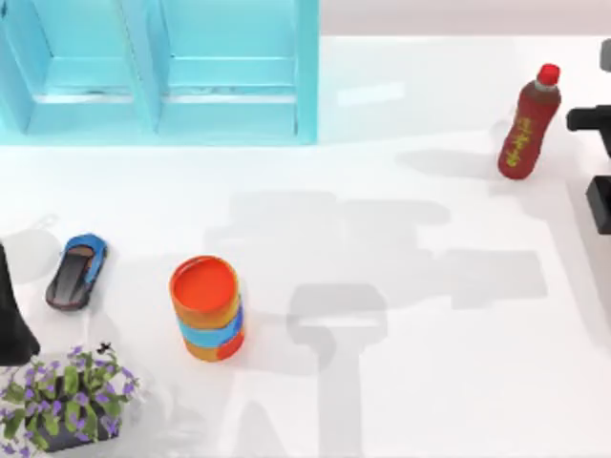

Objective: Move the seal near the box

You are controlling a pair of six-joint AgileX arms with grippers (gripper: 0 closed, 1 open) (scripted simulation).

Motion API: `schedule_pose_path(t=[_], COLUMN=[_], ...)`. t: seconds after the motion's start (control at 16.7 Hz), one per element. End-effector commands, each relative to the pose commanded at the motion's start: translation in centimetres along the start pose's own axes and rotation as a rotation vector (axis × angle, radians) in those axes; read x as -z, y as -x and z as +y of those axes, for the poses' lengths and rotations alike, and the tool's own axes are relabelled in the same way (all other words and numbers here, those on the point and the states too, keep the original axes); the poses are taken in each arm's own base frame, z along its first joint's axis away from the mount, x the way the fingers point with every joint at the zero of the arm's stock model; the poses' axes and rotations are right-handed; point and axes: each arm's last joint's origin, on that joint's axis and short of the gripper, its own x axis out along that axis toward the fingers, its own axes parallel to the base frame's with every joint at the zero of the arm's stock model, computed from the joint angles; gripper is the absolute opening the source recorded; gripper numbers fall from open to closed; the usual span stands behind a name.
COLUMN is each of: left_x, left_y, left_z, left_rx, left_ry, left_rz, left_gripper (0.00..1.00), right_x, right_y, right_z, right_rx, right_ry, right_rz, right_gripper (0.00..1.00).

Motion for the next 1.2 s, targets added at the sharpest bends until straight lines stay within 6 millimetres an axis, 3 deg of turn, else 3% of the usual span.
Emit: schedule_pose_path(t=[0.18,0.42,1.2], left_x=[0.0,0.0,0.0], left_y=[0.0,0.0,0.0], left_z=[0.0,0.0,0.0], left_rx=[0.0,0.0,0.0], left_ry=[0.0,0.0,0.0], left_rz=[0.0,0.0,0.0], left_gripper=[1.0,1.0,1.0], right_x=[0.1,0.1,0.1], right_y=[-1.7,-1.9,-1.9], right_z=[0.0,0.0,0.0], right_rx=[-0.001,0.0,0.0], right_ry=[0.0,0.0,0.0], right_rz=[-0.001,-0.001,-0.001], right_gripper=[0.0,0.0,0.98])
